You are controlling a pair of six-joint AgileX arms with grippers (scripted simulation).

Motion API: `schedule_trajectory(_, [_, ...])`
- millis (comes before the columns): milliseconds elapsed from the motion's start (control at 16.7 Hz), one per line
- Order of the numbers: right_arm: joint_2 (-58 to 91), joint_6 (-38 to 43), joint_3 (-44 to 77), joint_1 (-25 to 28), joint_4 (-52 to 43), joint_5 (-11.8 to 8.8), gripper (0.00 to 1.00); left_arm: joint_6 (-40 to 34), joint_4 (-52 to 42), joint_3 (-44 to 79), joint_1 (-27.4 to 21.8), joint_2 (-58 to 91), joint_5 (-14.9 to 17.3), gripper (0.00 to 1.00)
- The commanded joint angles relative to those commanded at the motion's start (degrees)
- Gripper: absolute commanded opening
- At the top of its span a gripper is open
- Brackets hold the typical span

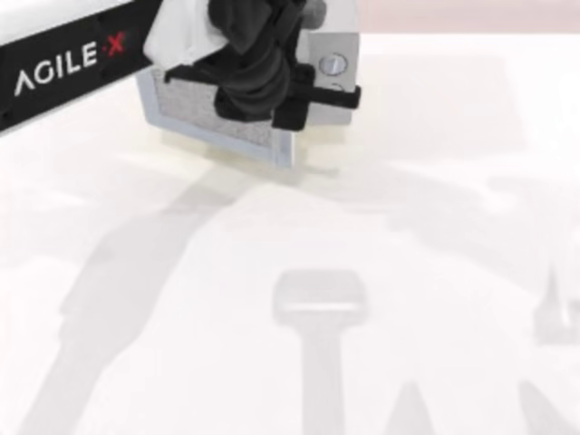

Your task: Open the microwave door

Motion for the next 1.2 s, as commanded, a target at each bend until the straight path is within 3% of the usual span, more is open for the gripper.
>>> schedule_trajectory(300, [0.0, 0.0, 0.0, 0.0, 0.0, 0.0, 1.0, 0.38, 0.37, -0.56, -0.25, -0.34, 0.59, 0.0])
schedule_trajectory(720, [0.0, 0.0, 0.0, 0.0, 0.0, 0.0, 1.0, 6.72, 2.83, -7.13, 1.42, -4.94, 3.74, 0.0])
schedule_trajectory(1200, [0.0, 0.0, 0.0, 0.0, 0.0, 0.0, 1.0, 6.83, 2.95, -7.19, 1.46, -5.1, 3.81, 0.0])
